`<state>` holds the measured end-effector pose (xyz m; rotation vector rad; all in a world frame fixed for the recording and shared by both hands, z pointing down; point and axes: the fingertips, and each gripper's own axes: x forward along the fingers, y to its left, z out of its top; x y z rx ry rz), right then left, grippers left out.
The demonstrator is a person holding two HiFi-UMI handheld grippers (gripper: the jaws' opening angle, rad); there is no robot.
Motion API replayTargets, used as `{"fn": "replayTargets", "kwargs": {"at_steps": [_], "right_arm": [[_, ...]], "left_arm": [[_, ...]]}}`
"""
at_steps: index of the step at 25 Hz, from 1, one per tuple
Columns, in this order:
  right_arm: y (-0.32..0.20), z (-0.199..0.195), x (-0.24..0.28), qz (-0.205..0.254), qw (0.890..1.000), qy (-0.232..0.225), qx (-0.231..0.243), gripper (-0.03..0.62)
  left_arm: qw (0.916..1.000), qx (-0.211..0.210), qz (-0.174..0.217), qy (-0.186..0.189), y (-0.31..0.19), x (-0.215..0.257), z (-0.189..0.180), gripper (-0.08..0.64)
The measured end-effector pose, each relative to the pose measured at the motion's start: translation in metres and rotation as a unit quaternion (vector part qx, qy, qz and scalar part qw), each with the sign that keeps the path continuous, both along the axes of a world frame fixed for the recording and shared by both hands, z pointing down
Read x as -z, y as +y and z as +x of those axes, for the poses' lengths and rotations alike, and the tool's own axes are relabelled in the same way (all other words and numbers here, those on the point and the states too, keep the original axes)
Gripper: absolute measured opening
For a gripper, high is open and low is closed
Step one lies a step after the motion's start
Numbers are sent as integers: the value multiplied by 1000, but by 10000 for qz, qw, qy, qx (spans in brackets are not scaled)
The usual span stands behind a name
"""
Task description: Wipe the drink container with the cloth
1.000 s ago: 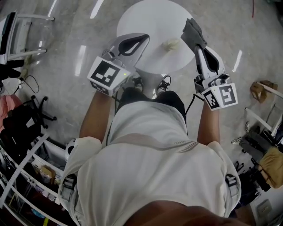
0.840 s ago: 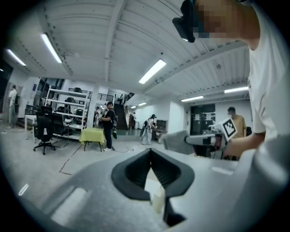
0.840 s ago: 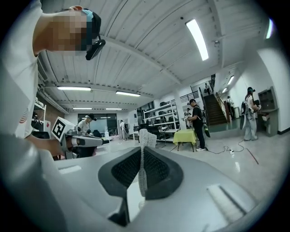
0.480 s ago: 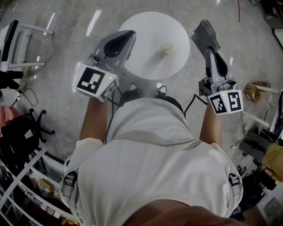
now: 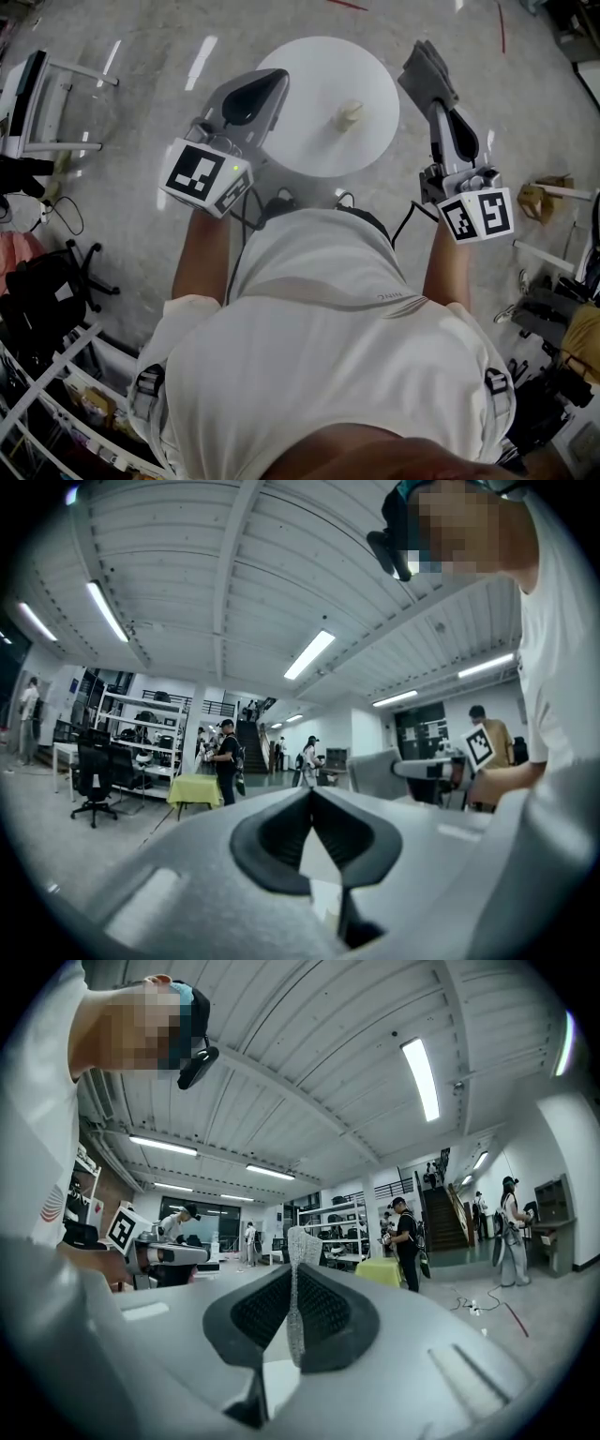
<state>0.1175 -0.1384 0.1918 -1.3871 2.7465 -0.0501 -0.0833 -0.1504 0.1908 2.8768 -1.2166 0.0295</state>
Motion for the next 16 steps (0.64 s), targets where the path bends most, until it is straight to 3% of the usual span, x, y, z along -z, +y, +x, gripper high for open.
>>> {"fn": "replayTargets", "kwargs": {"at_steps": [16], "right_arm": [[-3,-2,-5,-105,9997,75,208,17]], "left_arm": [[9999,-71,23,-87,2,0,13,2]]}}
